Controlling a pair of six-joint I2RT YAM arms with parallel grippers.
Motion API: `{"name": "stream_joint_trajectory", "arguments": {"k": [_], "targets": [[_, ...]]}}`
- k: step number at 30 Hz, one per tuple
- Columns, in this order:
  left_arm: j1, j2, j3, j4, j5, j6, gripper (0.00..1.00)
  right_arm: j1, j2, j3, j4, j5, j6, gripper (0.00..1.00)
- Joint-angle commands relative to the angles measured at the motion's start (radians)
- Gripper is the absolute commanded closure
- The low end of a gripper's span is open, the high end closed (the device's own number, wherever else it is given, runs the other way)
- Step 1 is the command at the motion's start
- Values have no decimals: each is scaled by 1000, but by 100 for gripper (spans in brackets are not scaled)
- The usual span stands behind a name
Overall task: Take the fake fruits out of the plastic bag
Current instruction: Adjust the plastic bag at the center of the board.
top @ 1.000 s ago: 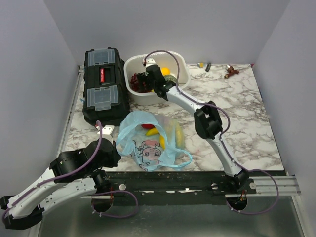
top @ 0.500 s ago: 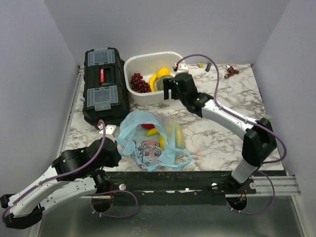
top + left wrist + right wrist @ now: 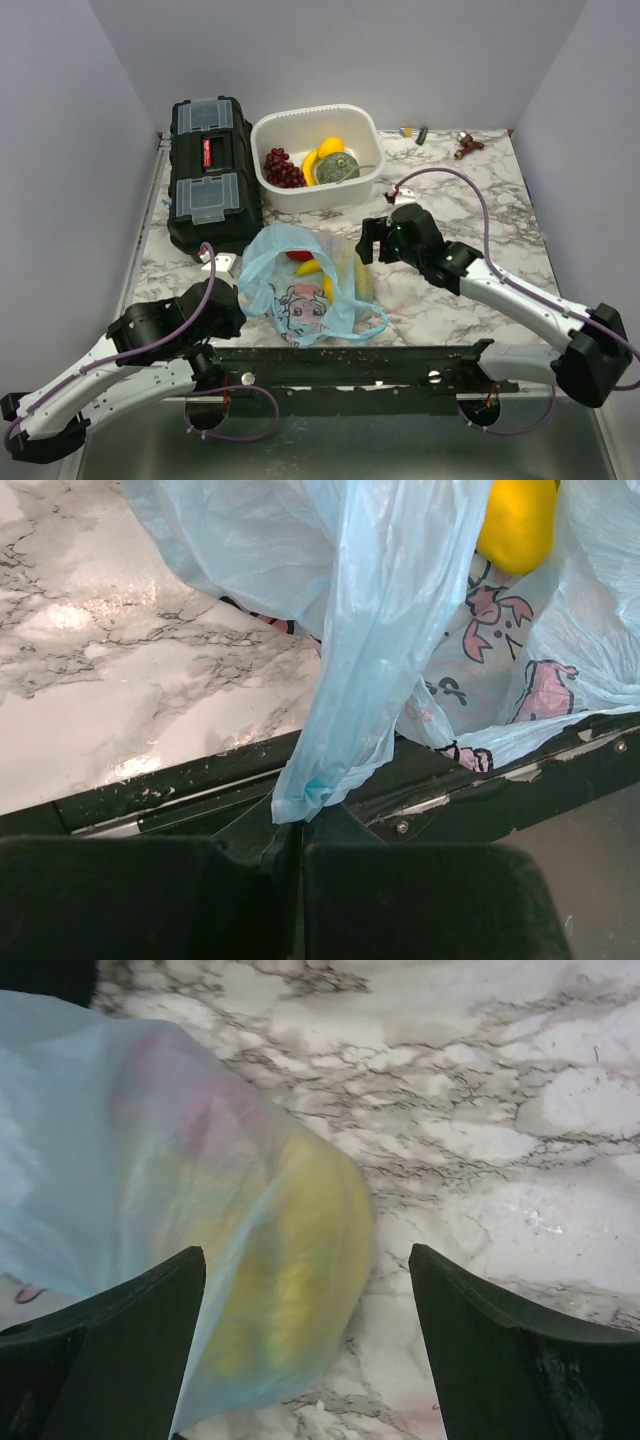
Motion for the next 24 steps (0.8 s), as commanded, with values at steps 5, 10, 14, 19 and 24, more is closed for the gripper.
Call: {"name": "stream_joint_trajectory", "arguments": {"k": [5,10,14,19,24], "targets": [[-2,-3,-5,-8,-18,1,100,115,-134,208,-212,-186,-98,15],[-1,5,-5,-7,-16,2,100,348,-109,233,-148,-225,-97,15],[-2,12,-3,-9,-16,1,100,487,-13,206,-69,-203,-143,16],[-2,8,-5,-7,-16,2,100,545,162,200,-33,4,-181,18],[-2,7,-5,-6,-13,4,100,545,326,193,-31,207,-105,35]]}}
